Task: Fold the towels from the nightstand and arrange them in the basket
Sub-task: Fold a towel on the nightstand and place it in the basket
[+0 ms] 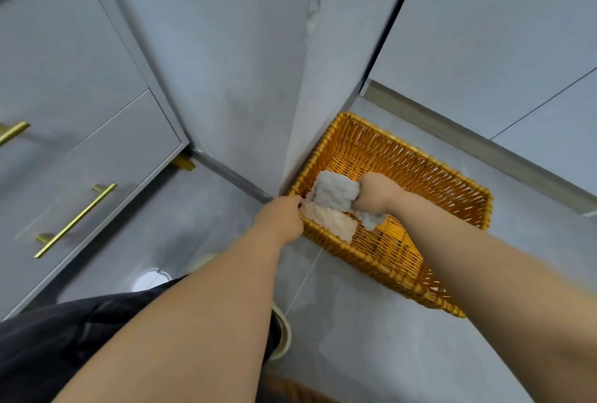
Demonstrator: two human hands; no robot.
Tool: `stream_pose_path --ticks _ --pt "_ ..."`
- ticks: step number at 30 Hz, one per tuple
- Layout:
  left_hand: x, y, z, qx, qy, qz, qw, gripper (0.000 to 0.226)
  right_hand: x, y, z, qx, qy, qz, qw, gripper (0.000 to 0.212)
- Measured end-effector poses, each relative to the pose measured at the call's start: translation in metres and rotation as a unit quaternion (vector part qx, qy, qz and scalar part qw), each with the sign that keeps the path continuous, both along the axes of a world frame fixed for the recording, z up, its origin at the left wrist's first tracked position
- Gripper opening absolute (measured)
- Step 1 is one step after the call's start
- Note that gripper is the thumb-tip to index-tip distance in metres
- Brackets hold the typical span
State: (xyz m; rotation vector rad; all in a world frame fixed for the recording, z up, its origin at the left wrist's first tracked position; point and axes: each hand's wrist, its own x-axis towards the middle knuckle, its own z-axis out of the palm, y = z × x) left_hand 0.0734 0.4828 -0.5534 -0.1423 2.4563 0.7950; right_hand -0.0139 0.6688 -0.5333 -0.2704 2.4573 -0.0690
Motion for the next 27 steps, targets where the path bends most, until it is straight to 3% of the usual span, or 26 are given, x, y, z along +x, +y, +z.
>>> stream_pose_path --ticks 4,11,15,17,20,23,27 --pt "0.003 0.000 -0.017 -0.043 -0.091 -0.110 0.989 0.065 0.015 0.021 -0.031 -0.005 -0.103 -0.101 0.990 0.032" --pt "-0.006 -0.001 -0.003 -0.112 -0.103 -0.133 0.979 0.038 0.030 0.018 -0.044 -0.007 -0.287 -0.064 0.956 0.019" --pt "-0.001 -0.001 0.004 -0.131 -0.100 -0.116 0.979 0.017 0.039 0.020 -0.050 -0.031 -0.389 -0.082 0.917 0.041" --pt "-0.001 -0.004 0.005 -0.154 -0.051 -0.059 0.985 0.011 0.041 0.028 -0.055 -0.055 -0.369 -0.104 0.922 0.038" --pt "0.000 -0.010 -0.008 -0.149 -0.053 -0.008 0.987 0.022 0.037 0.042 -0.064 -0.086 -0.243 -0.147 0.955 0.033" --pt "0.005 -0.006 -0.021 -0.122 -0.105 -0.036 0.986 0.031 0.033 0.043 -0.068 -0.144 -0.114 -0.214 0.960 0.021" --pt "0.007 -0.005 -0.016 -0.149 -0.149 -0.069 0.975 0.024 0.030 0.017 -0.077 -0.121 0.023 -0.195 0.973 0.021"
